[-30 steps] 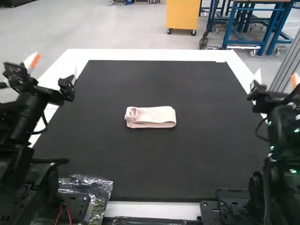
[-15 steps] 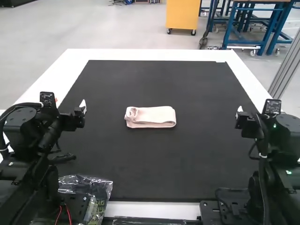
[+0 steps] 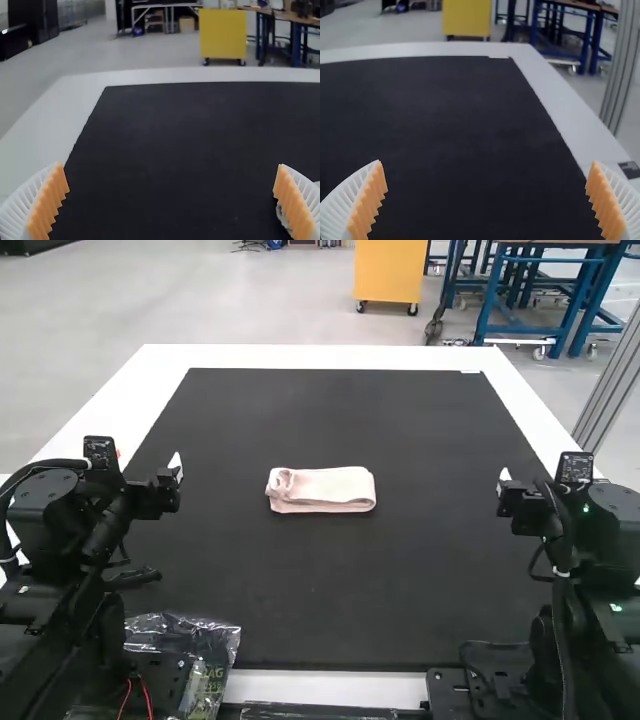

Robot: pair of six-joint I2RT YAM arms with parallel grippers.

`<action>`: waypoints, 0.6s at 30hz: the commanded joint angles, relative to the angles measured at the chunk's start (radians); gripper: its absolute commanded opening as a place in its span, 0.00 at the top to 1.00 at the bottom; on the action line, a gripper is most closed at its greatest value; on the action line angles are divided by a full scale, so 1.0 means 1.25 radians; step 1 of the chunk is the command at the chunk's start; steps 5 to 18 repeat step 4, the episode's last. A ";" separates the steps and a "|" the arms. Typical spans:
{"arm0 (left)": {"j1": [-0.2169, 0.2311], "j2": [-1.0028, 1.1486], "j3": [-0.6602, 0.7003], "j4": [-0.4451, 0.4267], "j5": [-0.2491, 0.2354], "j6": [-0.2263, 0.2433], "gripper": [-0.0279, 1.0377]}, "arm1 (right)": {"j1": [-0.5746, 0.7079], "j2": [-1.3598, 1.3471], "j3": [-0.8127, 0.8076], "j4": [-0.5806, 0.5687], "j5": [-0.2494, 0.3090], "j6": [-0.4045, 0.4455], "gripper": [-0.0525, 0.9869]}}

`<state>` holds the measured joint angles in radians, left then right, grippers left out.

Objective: Fold the towel.

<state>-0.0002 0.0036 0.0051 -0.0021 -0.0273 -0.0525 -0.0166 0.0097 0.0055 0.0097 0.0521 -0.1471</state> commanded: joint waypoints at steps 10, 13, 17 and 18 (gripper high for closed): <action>0.000 -0.003 -0.005 0.005 -0.008 0.008 0.06 | 0.008 -0.007 -0.004 0.002 -0.011 -0.006 0.07; 0.000 -0.003 -0.005 0.005 -0.008 0.008 0.06 | 0.008 -0.007 -0.004 0.002 -0.011 -0.006 0.07; 0.000 -0.003 -0.005 0.005 -0.008 0.008 0.06 | 0.008 -0.007 -0.004 0.002 -0.011 -0.006 0.07; 0.000 -0.003 -0.005 0.005 -0.008 0.008 0.06 | 0.008 -0.007 -0.004 0.002 -0.011 -0.006 0.07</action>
